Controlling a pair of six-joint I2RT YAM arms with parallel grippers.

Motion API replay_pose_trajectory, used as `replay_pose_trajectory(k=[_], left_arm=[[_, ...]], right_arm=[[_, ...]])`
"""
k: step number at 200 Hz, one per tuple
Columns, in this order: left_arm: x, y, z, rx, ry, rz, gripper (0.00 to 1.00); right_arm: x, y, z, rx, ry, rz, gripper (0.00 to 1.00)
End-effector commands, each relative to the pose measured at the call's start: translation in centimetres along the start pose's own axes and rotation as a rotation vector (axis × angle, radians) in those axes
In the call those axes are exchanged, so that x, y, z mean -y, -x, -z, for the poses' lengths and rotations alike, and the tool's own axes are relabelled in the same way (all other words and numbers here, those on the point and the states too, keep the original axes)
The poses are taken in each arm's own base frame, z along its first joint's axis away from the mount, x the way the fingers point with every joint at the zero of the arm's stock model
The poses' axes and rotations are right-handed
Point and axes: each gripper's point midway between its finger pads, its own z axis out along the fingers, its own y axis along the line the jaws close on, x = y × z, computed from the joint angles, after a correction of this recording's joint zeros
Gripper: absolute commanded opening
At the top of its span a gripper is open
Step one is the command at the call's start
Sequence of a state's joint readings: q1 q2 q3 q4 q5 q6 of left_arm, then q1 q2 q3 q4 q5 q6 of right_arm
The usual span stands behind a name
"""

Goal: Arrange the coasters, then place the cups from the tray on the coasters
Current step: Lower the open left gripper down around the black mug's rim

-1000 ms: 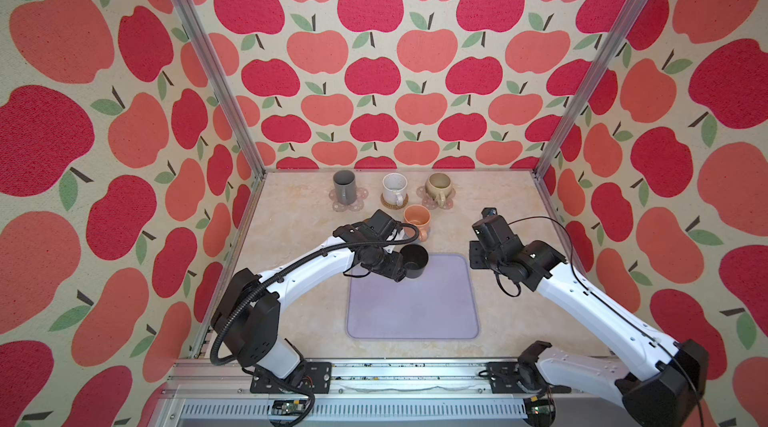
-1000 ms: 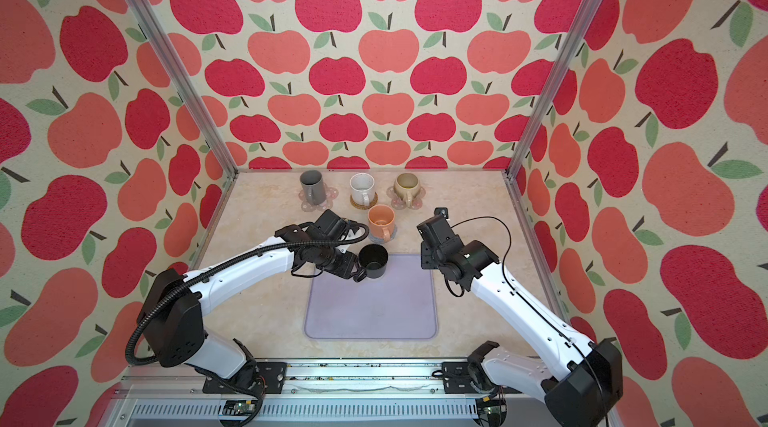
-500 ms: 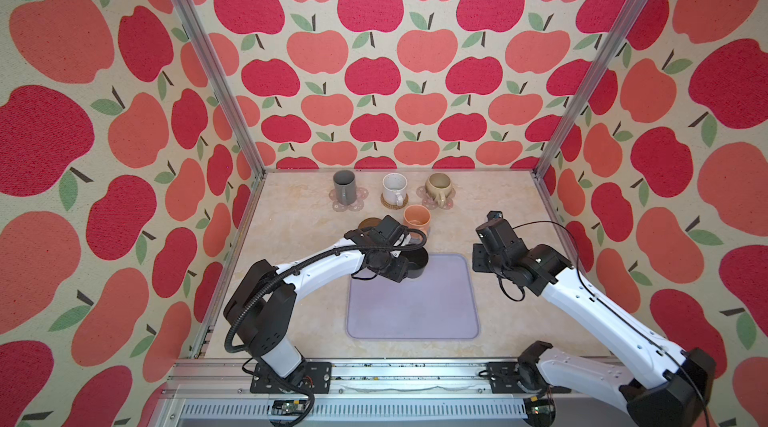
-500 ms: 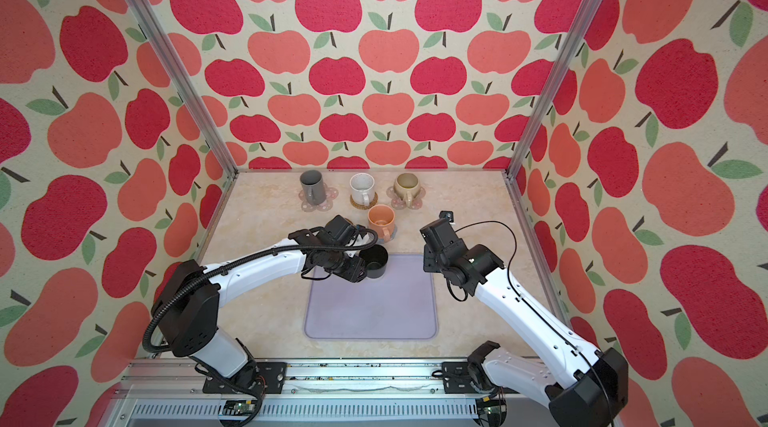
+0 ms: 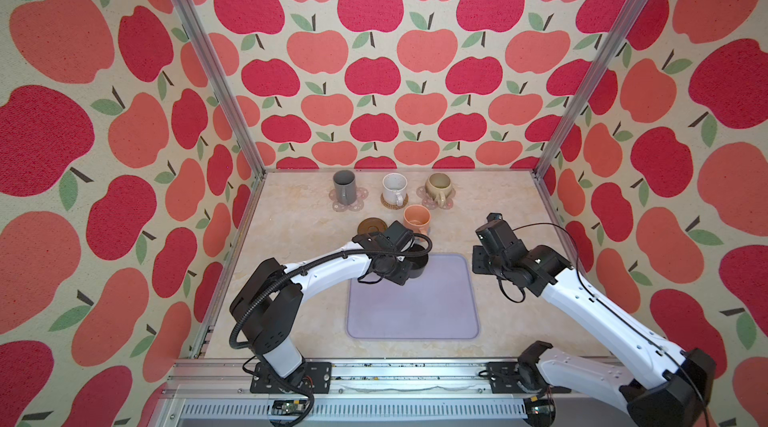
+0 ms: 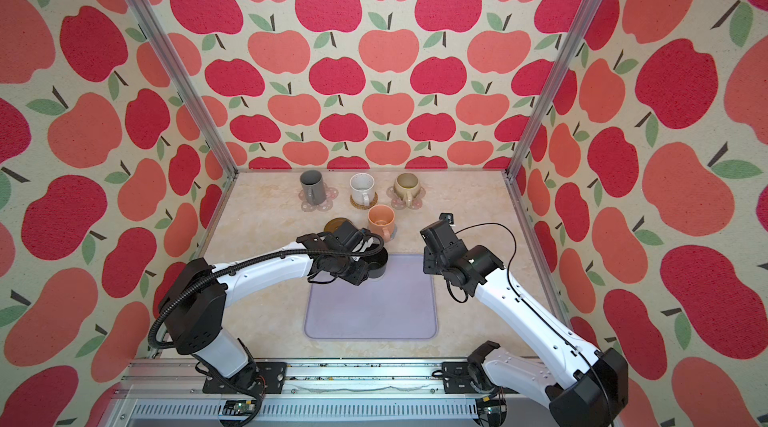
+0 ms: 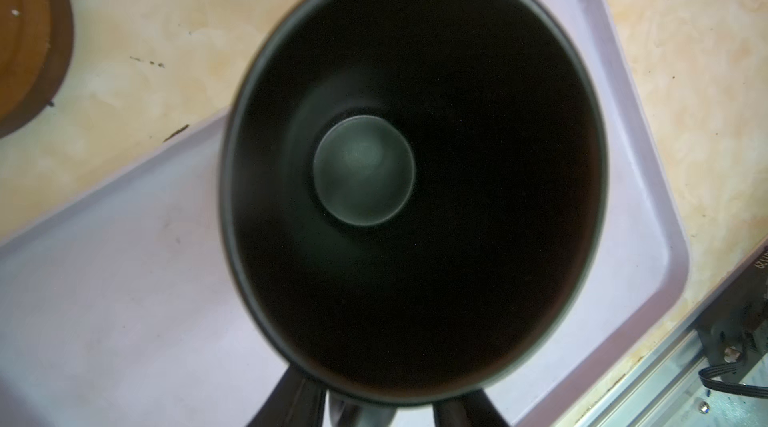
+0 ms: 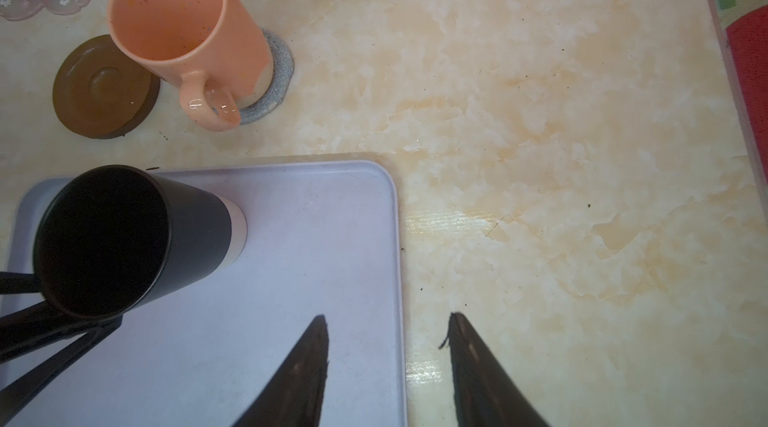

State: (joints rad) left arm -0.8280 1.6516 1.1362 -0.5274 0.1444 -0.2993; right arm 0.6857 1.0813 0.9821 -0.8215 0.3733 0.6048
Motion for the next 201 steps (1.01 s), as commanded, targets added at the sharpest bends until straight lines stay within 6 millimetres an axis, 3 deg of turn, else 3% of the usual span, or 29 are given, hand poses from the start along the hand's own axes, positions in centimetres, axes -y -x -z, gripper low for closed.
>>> replay_pose_trajectory(k=[1,79,130,201], left_arm=[[-0.6,0.0,-0.9,0.007,0.038,0.015,0.39],[0.7,0.8,-1.8,-0.024,0.027,-0.030,0.37],[1.1,0.5,-2.1,-0.035,0.022,-0.014,0.30],[1.0,0.3,-2.3,-0.040,0.039,0.009,0.33]], right_arm=[[-0.1,-0.7,-0.1,-0.034,0.008,-0.012,0.50],[0.0,-1.2,0.0,-0.030,0.015,-0.013,0.49],[0.2,-1.5,0.0,-0.026,0.014,-0.003,0.49],[0.3,-1.8,-0.1,-0.029,0.015,0.018,0.49]])
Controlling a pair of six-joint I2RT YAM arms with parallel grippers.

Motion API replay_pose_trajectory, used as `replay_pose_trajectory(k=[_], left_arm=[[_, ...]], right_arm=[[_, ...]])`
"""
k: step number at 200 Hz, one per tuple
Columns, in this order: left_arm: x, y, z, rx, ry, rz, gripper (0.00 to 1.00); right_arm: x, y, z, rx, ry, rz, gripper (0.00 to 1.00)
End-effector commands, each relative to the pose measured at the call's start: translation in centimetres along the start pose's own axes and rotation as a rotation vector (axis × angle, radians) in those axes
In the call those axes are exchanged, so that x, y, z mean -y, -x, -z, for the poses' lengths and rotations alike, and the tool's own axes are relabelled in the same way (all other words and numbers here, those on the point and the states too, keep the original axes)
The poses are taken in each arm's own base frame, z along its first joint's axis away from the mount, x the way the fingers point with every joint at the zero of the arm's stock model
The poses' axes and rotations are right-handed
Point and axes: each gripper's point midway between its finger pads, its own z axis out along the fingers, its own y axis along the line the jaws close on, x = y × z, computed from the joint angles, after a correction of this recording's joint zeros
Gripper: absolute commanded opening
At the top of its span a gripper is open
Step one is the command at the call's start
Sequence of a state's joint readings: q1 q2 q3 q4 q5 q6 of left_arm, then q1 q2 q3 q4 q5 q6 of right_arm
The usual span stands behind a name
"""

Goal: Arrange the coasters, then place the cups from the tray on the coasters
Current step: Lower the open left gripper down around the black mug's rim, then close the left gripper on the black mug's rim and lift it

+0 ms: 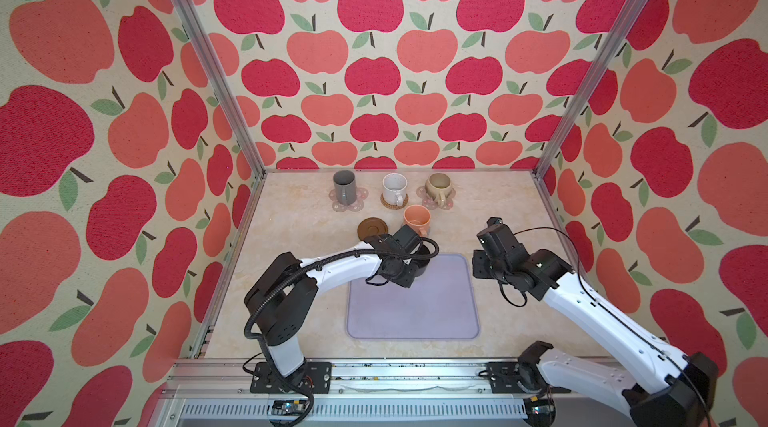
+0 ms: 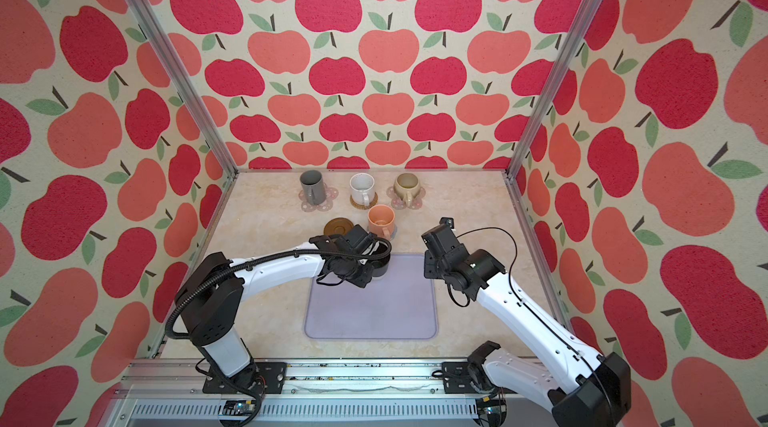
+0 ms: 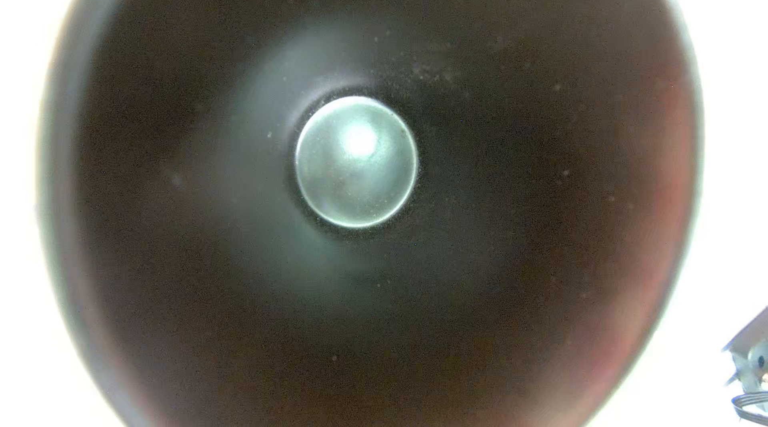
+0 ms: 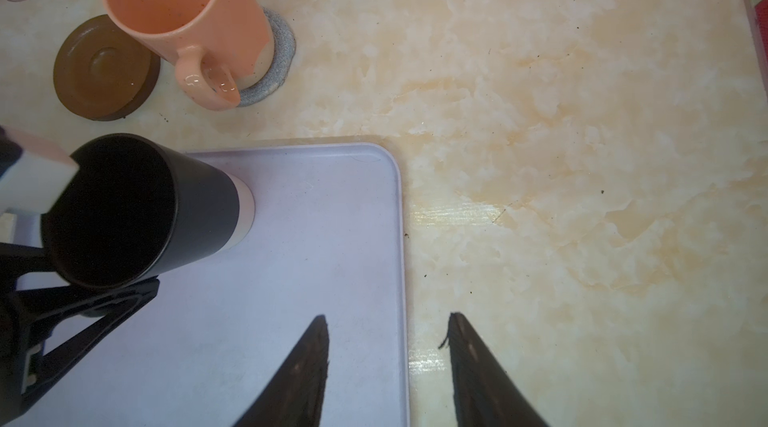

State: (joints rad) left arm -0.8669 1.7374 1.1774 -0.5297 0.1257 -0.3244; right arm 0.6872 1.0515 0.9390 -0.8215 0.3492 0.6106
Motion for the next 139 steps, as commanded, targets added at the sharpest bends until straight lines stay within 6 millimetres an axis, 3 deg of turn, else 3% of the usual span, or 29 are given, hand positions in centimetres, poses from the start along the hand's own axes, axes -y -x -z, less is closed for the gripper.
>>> replay_pose_trajectory(k=[1,24,77,139], left_arm=[[0.0,0.6,-0.1,0.006,0.021,0.016,0.33],[0.2,0.4,-0.3,0.001,0.022,0.015,0.35],[0.5,0.3,-0.3,-0.001,0.009,0.013,0.25],[0.1,0.1,0.8,0.025,0.031,0.048,0.22]], right_arm=[[0.1,-0.4,0.1,-0.006,0.001,0.018,0.49],[0.1,-0.6,0.0,-0.011,0.002,0.023,0.49],[0.1,-0.9,-0.3,-0.014,0.002,0.018,0.49],[0.0,-1.1,-0.7,-0.021,0.006,0.023,0.49]])
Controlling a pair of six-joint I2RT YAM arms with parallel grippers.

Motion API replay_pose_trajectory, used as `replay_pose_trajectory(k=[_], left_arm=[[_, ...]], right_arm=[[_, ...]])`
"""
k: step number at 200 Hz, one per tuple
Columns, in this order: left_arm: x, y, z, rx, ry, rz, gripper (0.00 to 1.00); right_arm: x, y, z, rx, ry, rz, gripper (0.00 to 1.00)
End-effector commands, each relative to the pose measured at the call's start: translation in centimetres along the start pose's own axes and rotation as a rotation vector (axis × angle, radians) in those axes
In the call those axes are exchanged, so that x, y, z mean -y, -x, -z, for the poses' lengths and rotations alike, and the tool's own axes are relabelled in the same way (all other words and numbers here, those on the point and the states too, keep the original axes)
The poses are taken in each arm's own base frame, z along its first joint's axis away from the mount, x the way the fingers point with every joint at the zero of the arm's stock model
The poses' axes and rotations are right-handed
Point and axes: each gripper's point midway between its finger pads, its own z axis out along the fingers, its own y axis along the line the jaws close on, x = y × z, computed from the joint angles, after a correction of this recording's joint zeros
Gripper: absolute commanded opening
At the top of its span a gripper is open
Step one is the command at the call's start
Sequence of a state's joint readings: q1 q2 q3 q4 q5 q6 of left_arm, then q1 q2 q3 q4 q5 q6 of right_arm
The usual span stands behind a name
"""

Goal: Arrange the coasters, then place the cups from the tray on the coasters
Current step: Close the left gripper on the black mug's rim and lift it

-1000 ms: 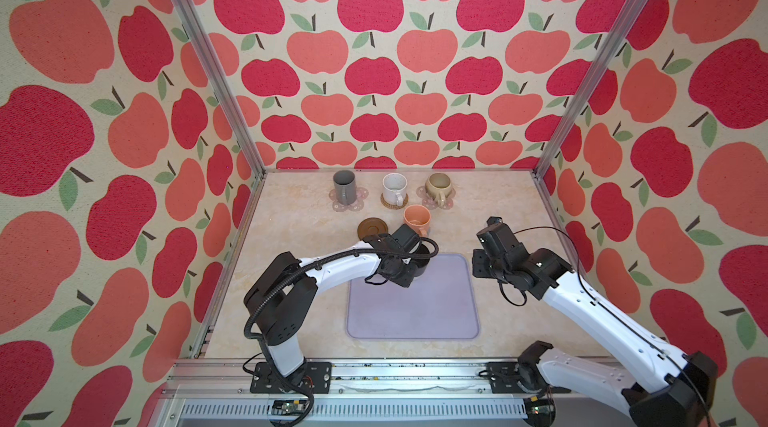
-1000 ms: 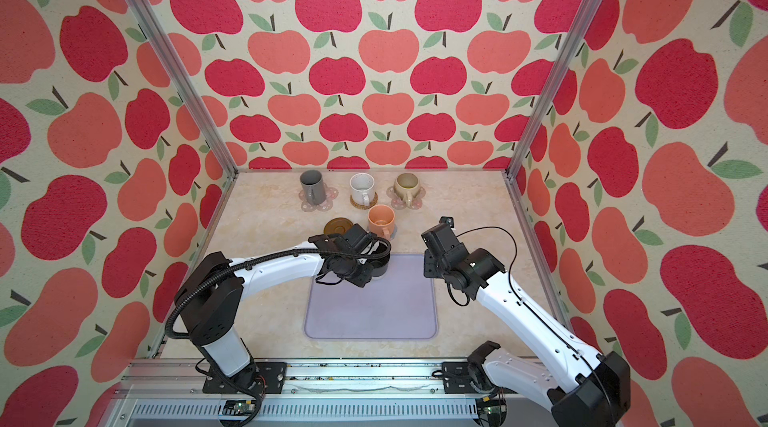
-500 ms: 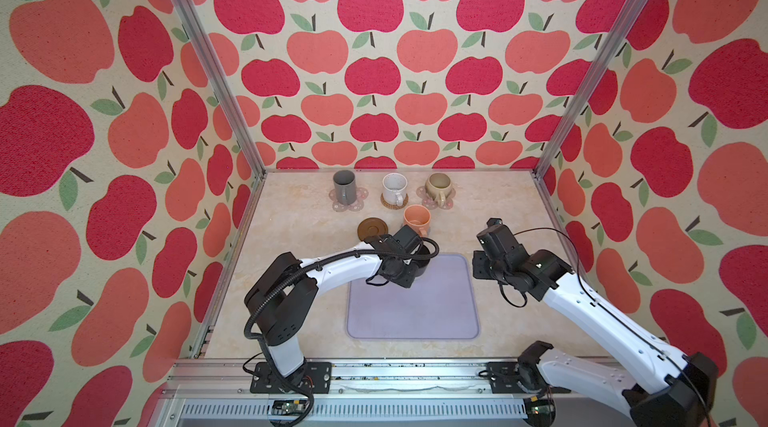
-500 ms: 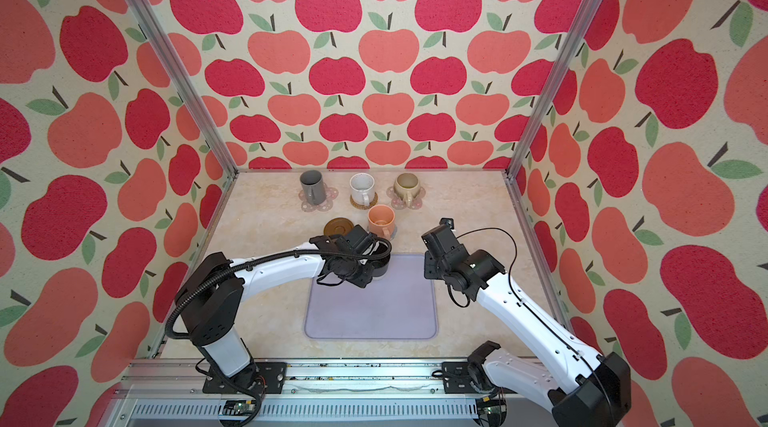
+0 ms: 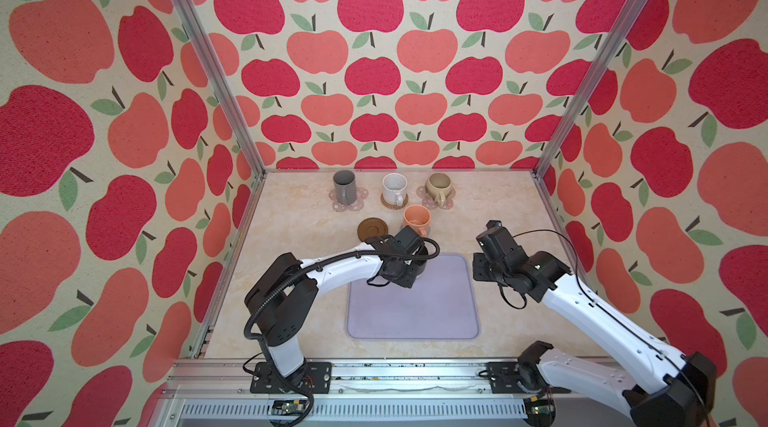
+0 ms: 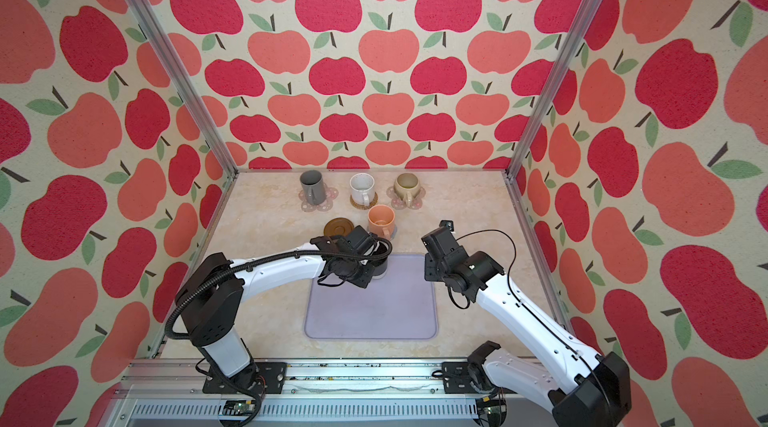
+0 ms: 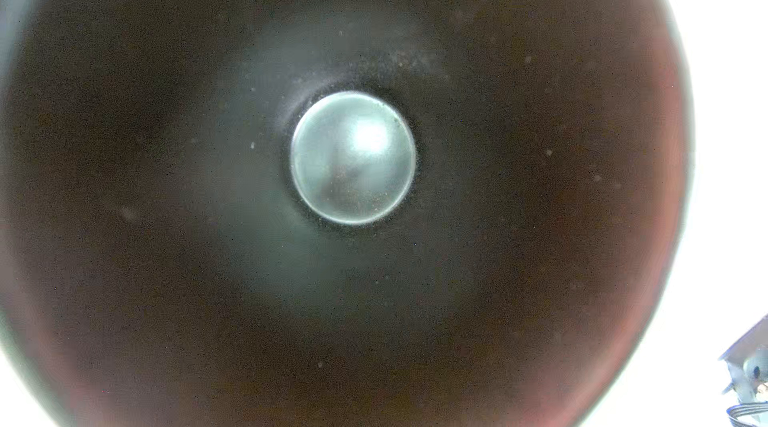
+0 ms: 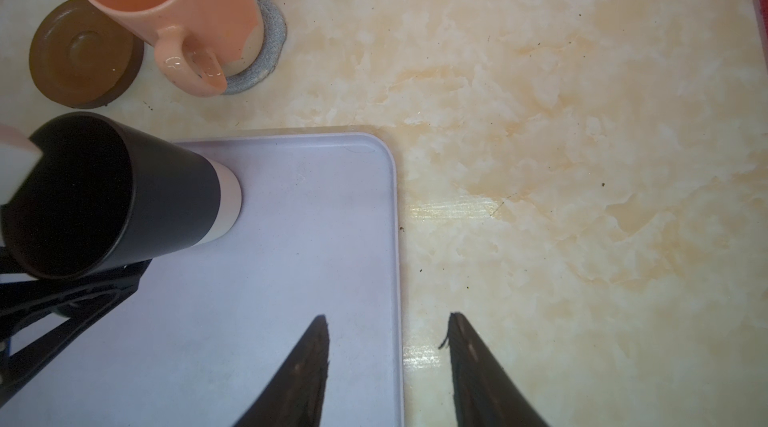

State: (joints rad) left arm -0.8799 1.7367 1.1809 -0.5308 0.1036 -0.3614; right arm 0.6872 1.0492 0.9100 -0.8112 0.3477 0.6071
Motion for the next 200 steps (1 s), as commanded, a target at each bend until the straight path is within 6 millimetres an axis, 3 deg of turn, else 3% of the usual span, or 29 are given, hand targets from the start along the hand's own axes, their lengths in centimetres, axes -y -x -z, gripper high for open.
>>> replay_pose_trajectory(k=[1,108,200], left_arm=[[-0.1,0.0,0.7,0.019,0.015,0.024,0.22],[2.1,-0.4,0.6,0.009,-0.037,0.011,0.28],[1.5,0.1,1.4,0.023,0.004,0.018,0.33]], right_arm=[[-0.3,-0.3,-0.1,-0.006,0.013,0.016,0.49],[-0.6,-0.3,-0.5,-0.015,0.015,0.002,0.49],[-1.0,-0.1,-0.9,-0.025,0.020,0.013,0.49]])
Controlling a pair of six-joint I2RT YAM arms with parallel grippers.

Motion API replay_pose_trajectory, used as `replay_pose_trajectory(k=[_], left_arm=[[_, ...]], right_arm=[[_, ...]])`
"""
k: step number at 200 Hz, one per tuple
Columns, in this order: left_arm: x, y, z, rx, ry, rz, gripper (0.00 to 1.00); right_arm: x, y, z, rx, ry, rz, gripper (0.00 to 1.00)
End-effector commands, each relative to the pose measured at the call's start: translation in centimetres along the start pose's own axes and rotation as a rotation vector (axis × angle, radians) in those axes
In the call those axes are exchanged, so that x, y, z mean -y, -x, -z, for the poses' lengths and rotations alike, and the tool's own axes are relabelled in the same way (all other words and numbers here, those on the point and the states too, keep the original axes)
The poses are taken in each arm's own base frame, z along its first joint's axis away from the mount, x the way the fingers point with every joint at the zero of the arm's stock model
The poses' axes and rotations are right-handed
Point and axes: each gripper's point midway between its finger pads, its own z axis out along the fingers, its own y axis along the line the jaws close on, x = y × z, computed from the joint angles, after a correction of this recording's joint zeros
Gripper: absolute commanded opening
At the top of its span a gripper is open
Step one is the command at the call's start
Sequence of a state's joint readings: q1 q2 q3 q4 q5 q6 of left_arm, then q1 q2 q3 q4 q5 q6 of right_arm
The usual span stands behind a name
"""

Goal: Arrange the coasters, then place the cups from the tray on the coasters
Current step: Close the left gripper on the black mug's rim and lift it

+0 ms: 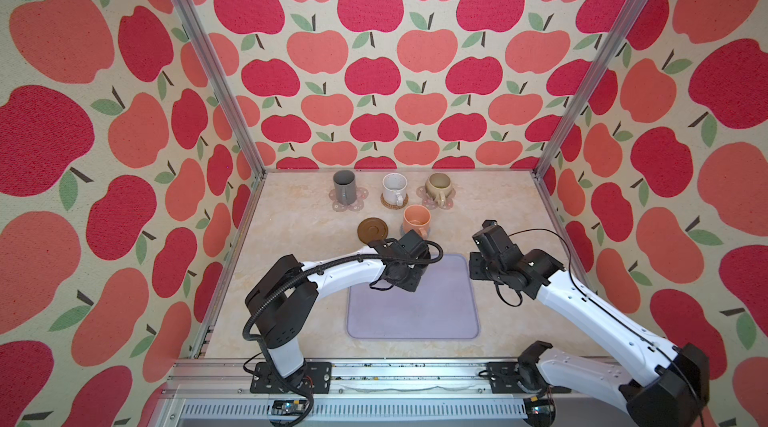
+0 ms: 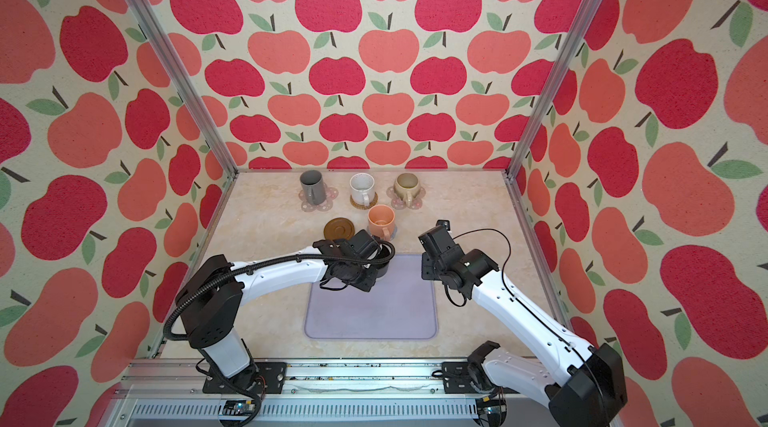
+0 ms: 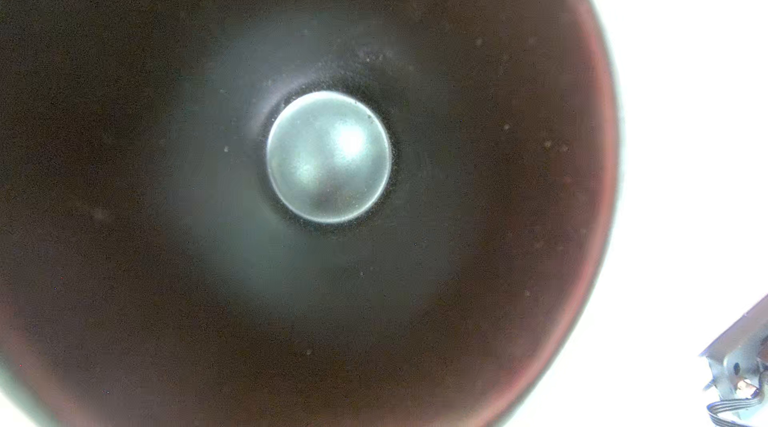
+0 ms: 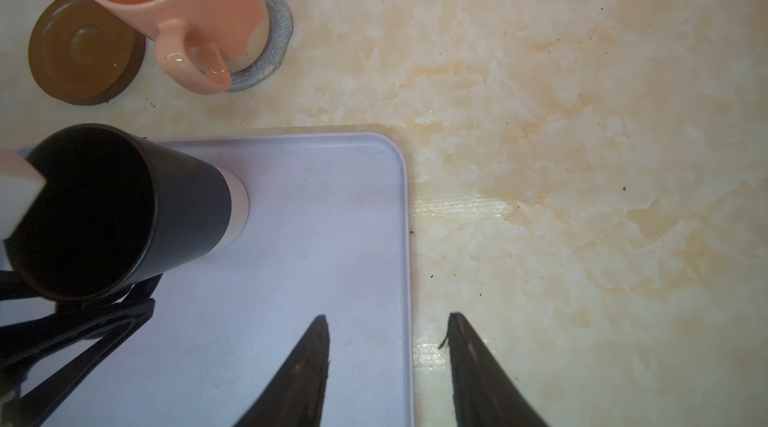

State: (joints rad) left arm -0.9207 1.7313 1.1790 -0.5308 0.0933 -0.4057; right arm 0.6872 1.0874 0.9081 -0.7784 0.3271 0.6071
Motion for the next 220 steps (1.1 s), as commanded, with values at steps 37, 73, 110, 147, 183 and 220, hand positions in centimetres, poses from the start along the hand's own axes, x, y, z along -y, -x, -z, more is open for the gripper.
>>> replay_pose_trajectory(k=[37,73,110,147,183,220], left_arm=[[-0.3,1.3,2.3,0.047,0.049,0.015,0.34],[-0.5,1.7,2.3,0.057,0.067,0.007,0.34],[-0.6,1.7,1.6,0.033,0.082,0.001,0.33],[-0.6,2.0,1.0,0.016,0.093,0.009,0.33],[-0.5,2.0,0.2,0.005,0.105,0.023,0.33],[-0.7,1.8,-0.9,-0.005,0.121,0.048,0.29]], right_arm=[[-0.3,-0.2,-0.2,-0.012,0.001,0.015,0.49],[-0.3,-0.3,-0.4,-0.019,0.000,0.020,0.49],[0.0,-0.4,-0.2,-0.015,-0.006,0.023,0.49],[0.2,-0.5,-0.1,-0.012,-0.009,0.028,0.49],[0.4,-0.5,0.0,-0.013,-0.013,0.032,0.49],[0.5,-0.3,0.7,-0.019,-0.010,0.044,0.49]])
